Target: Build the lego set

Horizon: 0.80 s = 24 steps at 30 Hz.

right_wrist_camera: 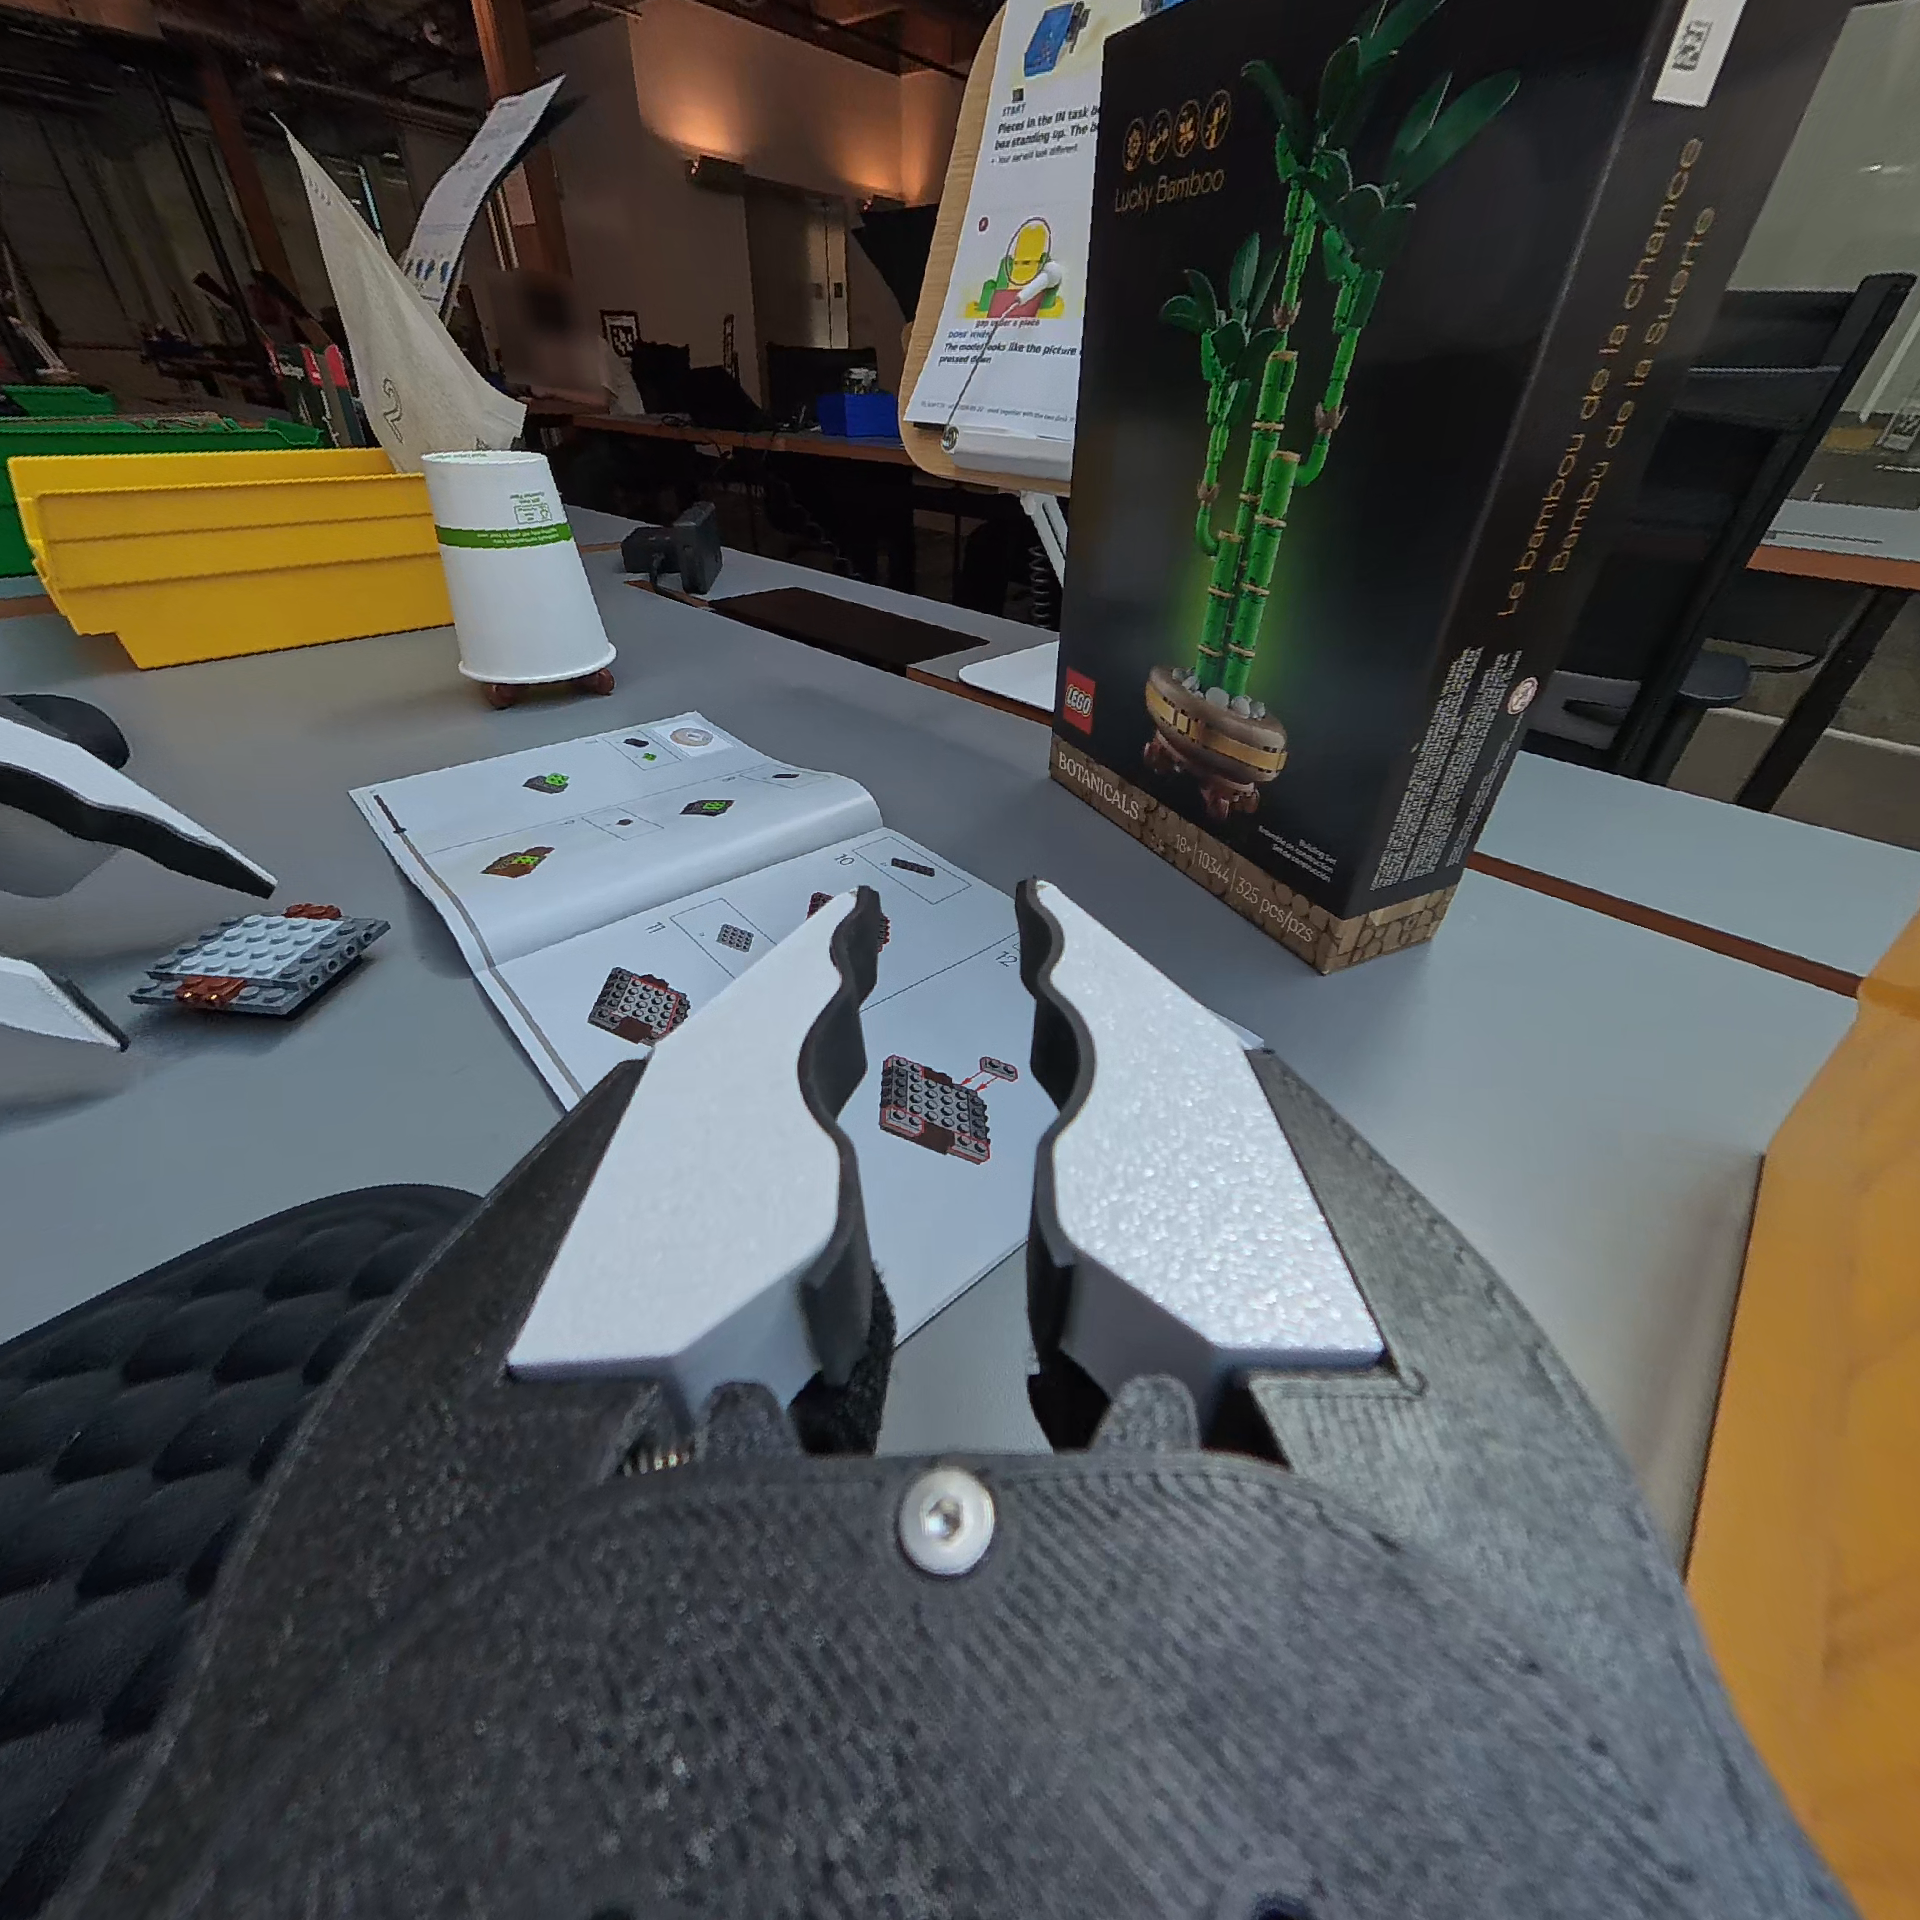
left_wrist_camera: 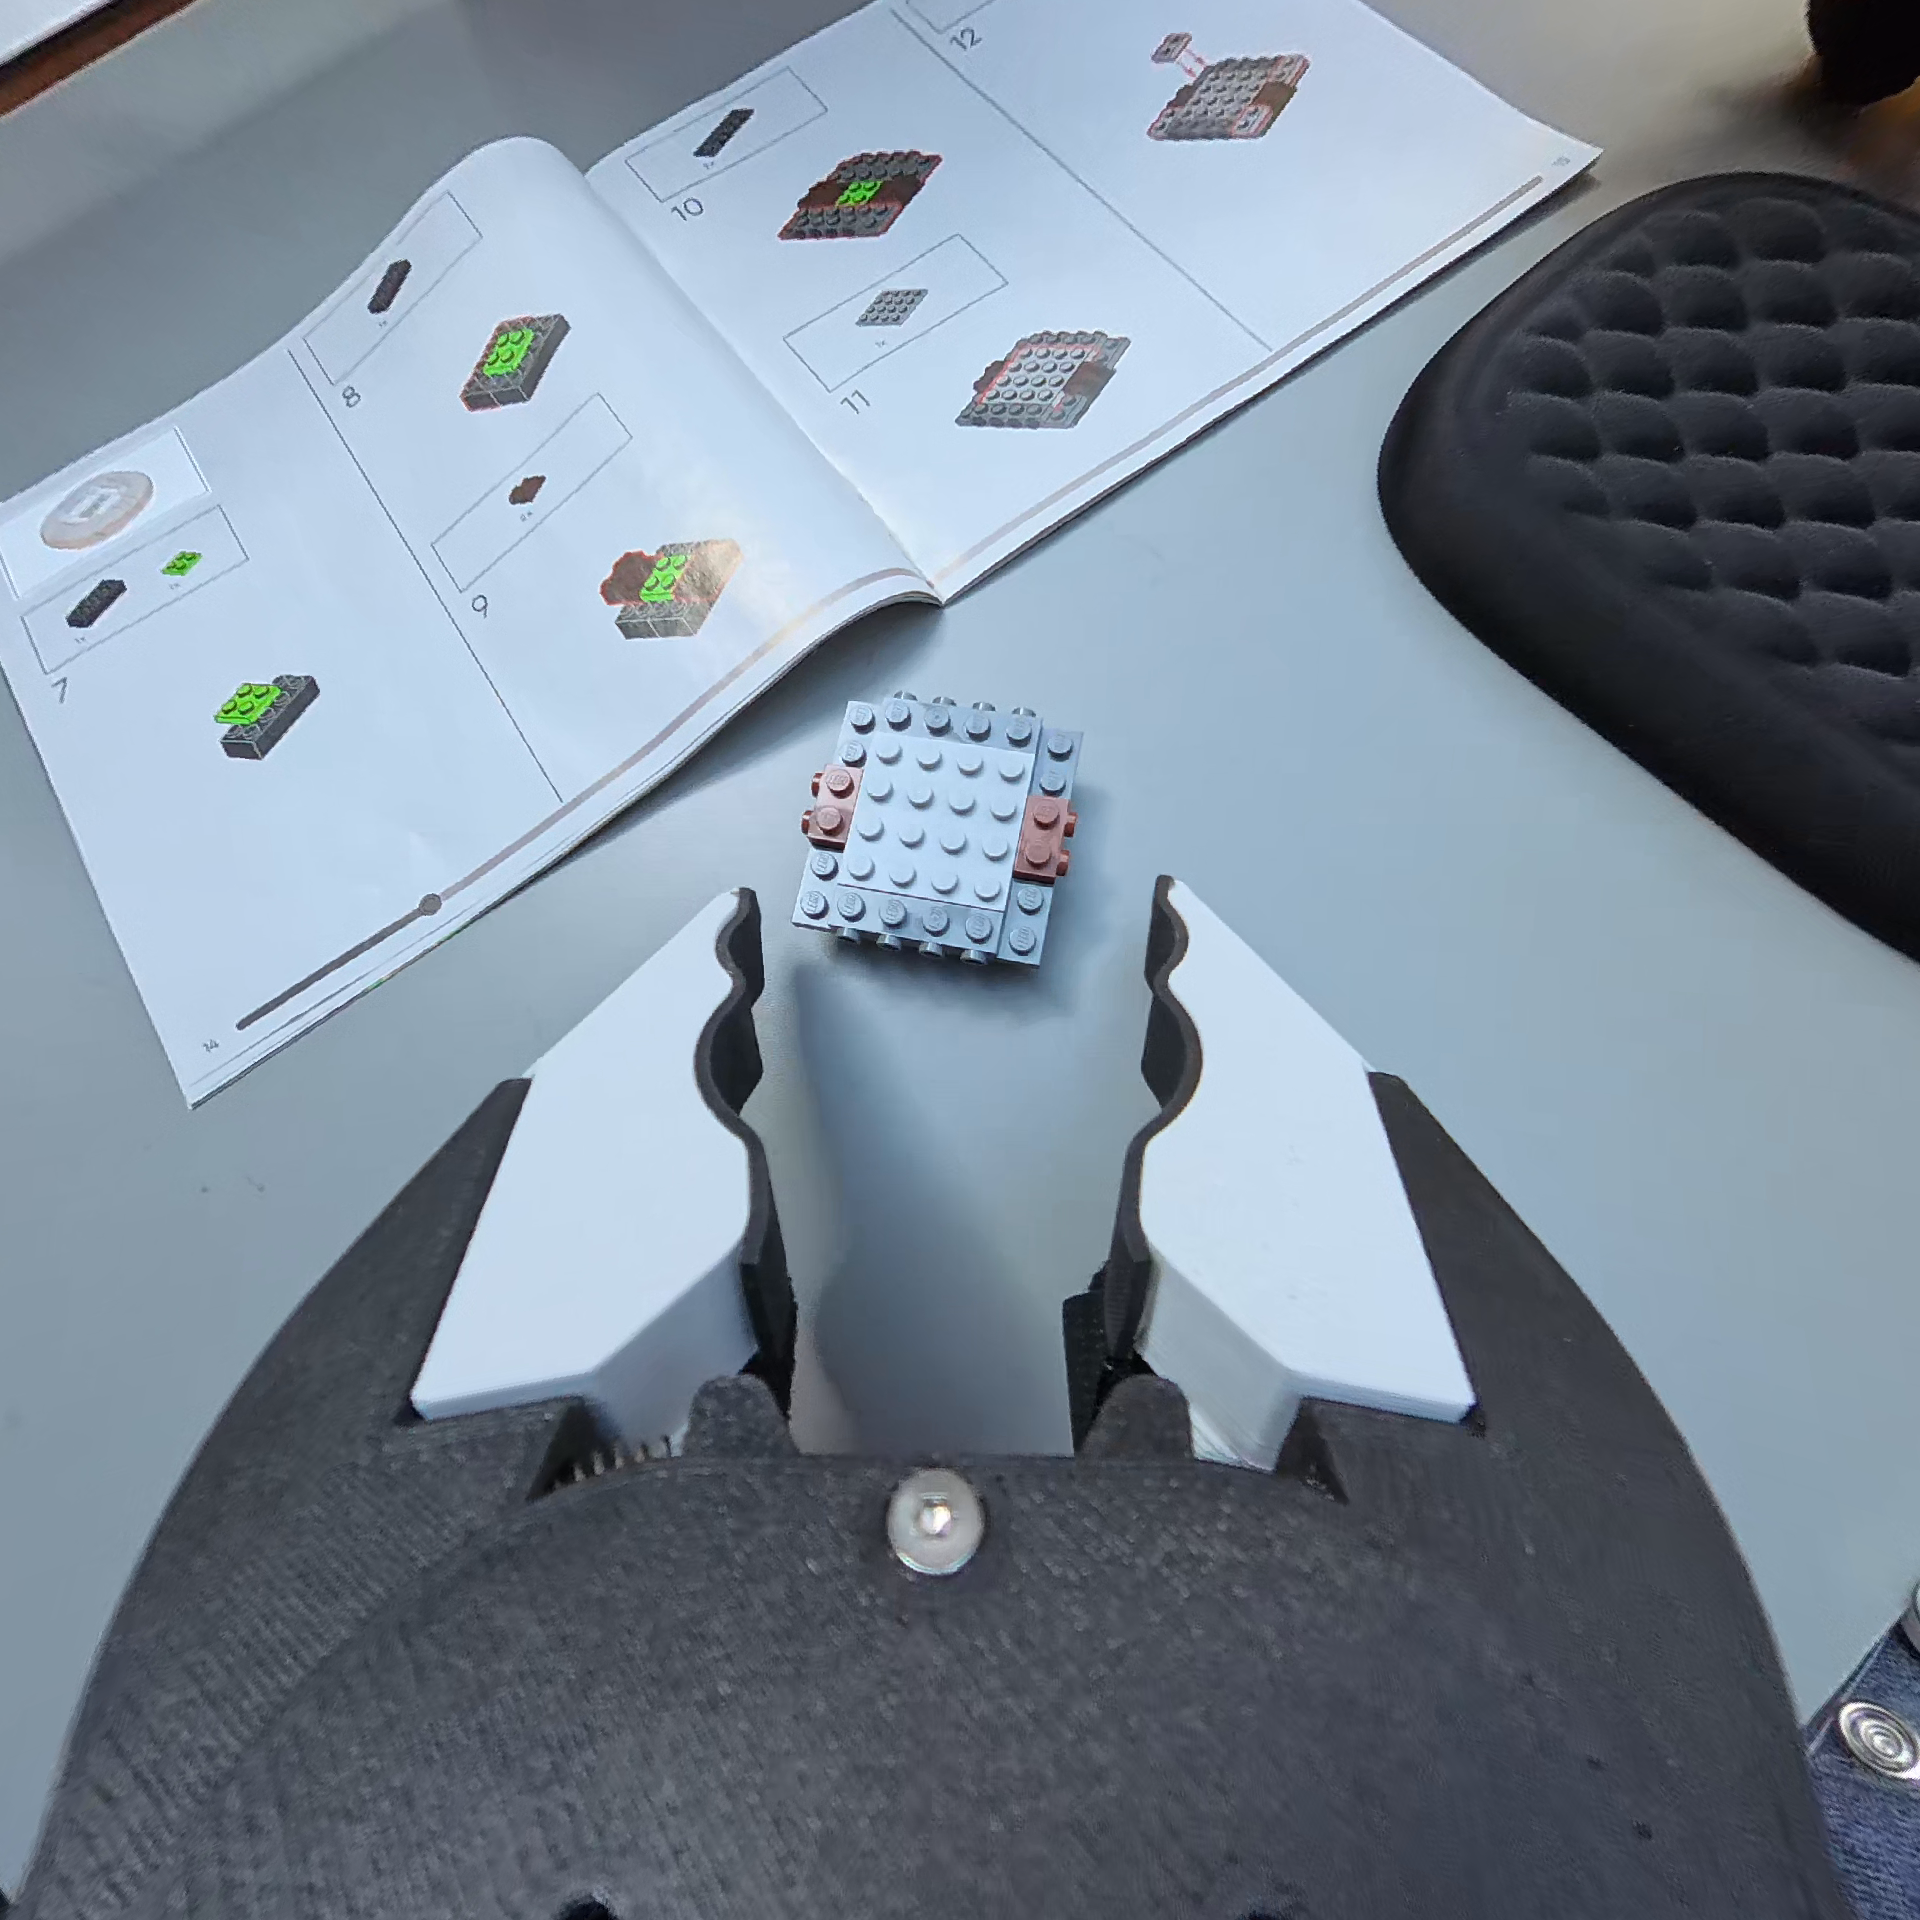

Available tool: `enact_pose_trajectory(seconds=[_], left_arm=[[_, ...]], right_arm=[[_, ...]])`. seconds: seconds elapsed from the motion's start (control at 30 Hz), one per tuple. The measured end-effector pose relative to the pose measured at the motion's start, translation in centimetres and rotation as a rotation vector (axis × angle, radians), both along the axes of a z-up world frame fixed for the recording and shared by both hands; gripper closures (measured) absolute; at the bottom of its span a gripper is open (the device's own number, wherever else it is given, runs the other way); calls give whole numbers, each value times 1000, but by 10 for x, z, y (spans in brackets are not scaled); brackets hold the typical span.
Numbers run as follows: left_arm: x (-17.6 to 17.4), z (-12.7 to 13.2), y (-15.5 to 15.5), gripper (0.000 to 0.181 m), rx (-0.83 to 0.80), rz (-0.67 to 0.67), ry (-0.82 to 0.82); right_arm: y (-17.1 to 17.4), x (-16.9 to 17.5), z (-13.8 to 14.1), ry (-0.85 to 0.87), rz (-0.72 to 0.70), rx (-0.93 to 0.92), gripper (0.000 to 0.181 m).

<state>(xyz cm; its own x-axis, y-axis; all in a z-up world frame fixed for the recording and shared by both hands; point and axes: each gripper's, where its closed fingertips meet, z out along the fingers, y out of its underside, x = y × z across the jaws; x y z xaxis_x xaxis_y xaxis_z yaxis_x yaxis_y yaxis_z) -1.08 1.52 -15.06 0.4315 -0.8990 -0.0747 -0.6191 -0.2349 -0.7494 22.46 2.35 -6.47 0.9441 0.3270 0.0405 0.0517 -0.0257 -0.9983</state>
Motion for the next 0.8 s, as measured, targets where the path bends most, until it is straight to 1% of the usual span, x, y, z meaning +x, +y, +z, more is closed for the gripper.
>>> enact_pose_trajectory(seconds=[0.13,0.23,0.3,0.4,0.47,0.57,0.7,0.8], left_arm=[[-2,8,-1,101,12,0,-45],[-4,14,0,100,13,9,-76],[-4,18,2,100,15,10,-91],[-4,29,5,100,43,15,-115],[-3,36,6,100,50,20,-130],[0,54,2,99,62,16,-157],[-3,77,2,100,128,23,-159],[-10,90,3,100,145,40,-197]], right_arm=[[2,4,-2,-25,-26,-8,155],[2,5,-4,29,-24,-51,160],[1,10,0,38,-44,-33,163],[1,16,6,-55,-96,21,166],[1,19,9,-95,-137,37,172],[5,30,1,-163,-218,8,180],[6,32,1,-140,-215,8,180],[6,27,6,-135,-176,45,171]])
